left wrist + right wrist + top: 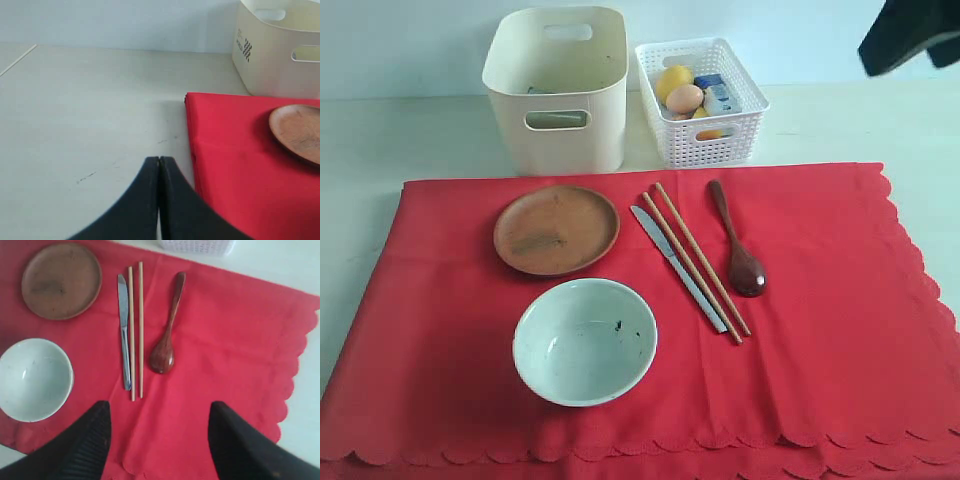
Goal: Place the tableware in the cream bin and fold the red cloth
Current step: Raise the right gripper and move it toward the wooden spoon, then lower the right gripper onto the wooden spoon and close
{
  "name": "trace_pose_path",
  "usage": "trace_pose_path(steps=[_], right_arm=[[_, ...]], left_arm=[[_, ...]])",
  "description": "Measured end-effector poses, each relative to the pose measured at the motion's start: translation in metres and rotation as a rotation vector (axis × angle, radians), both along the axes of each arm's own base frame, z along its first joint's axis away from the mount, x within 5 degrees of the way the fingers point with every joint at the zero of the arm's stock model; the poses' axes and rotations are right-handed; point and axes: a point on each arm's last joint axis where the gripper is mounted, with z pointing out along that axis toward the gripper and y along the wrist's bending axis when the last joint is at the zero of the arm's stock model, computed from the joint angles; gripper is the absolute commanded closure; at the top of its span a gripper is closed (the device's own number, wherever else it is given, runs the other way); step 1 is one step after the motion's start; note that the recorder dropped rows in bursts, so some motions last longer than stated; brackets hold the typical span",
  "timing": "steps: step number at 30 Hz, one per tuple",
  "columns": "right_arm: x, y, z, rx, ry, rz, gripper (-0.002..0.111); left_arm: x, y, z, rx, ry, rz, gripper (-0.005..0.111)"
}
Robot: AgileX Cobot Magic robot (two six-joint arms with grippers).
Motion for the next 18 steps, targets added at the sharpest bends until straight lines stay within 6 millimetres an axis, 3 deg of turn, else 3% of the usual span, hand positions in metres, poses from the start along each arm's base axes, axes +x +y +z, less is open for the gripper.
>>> trace_pose_path(steps=[10,15,18], right_arm=[[0.046,0.018,-0.061,-0.038,0.114,0.026,0.053],[0.065,0.05,-0.101,-0.099,0.148,0.105,0.053],[0.081,0.07,-0.144,-0.186,0.175,0.131,0.053]], left_arm=[[0.0,0.0,0.0,0.0,0.0,0.0,0.107],[0.0,0.0,0.0,0.0,0.0,0.0,0.107],[0.0,0.0,0.0,0.0,0.0,0.0,0.107]])
